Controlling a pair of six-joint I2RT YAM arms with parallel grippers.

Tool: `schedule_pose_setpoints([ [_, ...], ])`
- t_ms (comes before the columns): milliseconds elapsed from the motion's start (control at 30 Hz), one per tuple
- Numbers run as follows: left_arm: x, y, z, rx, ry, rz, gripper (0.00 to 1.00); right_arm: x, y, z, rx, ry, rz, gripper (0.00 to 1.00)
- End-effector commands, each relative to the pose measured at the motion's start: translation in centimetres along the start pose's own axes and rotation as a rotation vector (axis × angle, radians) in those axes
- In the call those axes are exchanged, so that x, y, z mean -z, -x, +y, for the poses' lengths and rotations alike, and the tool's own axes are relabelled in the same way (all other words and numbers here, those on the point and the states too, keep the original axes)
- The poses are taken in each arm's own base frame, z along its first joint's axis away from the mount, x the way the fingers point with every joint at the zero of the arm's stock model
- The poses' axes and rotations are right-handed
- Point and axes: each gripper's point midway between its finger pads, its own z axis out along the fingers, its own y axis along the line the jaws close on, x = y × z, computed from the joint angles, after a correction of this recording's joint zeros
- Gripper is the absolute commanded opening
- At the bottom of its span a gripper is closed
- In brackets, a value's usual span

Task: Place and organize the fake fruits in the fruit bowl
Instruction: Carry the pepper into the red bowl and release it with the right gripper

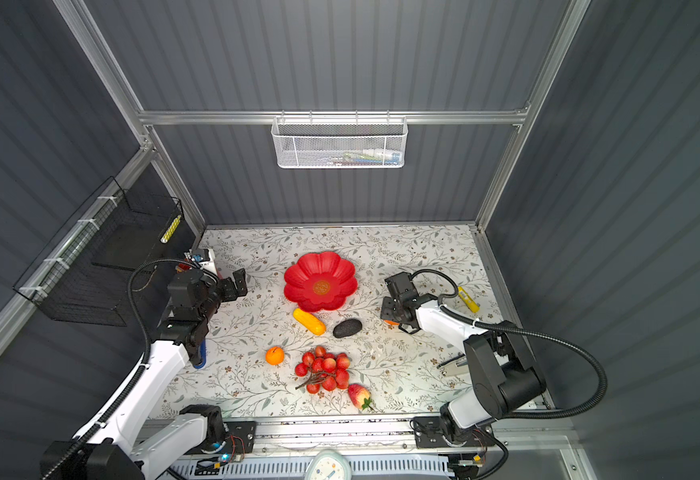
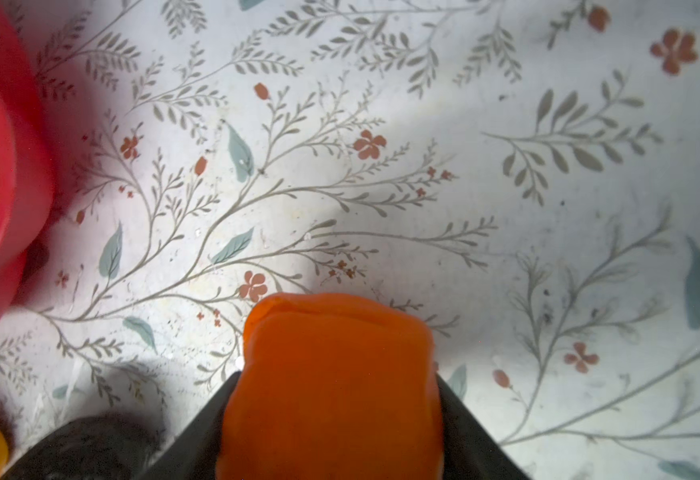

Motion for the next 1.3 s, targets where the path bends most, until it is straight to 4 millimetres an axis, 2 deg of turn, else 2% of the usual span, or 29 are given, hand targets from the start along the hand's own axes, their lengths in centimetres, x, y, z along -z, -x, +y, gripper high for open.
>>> schedule_pose_setpoints([
  [0,0.3,1.2,0.0,0.011,-0.002,-0.014,1.0,2.9,2.7,2.2,0.05,0.054,-0.089,0.56],
  [167,0.0,0.6,0.1,0.013,0.002,0.004,1.0,6.2,5.5,8.3,0.103,0.229,-0.143,0.55],
  [233,-0.1,0.8,0.0,0.013,-0.002,0.004,1.0,6.7,6.3,11.1,0.145,0.276,-0.159,0.55],
  [367,-0.1,0.6,0.0,0.007,0.0,0.017,1.0,5.5,7.3,15.8,0.2,0.329,-0.137,0.56],
  [467,-0.2,0.4,0.3,0.006,0.017,0.022,1.0,3.7,7.6,18.8,0.258,0.322,-0.128,0.56],
  [533,-0.1,0.6,0.1,0.008,0.009,0.023,1.0,1.7,7.6,20.3,0.291,0.306,-0.106,0.56],
  [633,-0.1,0.6,0.0,0.012,0.004,0.031,1.0,-1.4,7.4,21.7,0.316,0.285,-0.075,0.56],
  [733,-0.2,0.4,0.2,0.015,0.011,0.035,1.0,-4.3,7.1,22.3,0.341,0.243,-0.039,0.56],
  [833,-0.1,0.6,0.1,0.021,0.007,0.034,1.0,-6.4,6.2,22.3,0.359,0.217,0.011,0.57],
  [1000,-0.1,0.3,0.6,0.049,0.039,0.049,1.0,-7.7,6.0,22.3,0.358,0.192,0.029,0.66],
  [1067,-0.2,0.3,0.4,0.052,0.03,0.062,1.0,-7.0,6.6,22.3,0.353,0.193,0.012,0.73],
  [1167,-0.3,-0.1,0.1,0.052,0.019,0.11,1.0,-4.4,8.6,22.7,0.35,0.207,-0.054,0.82],
  [1267,-0.4,-1.2,0.1,0.047,0.026,0.195,1.0,0.4,11.2,22.9,0.329,0.246,-0.148,0.91],
])
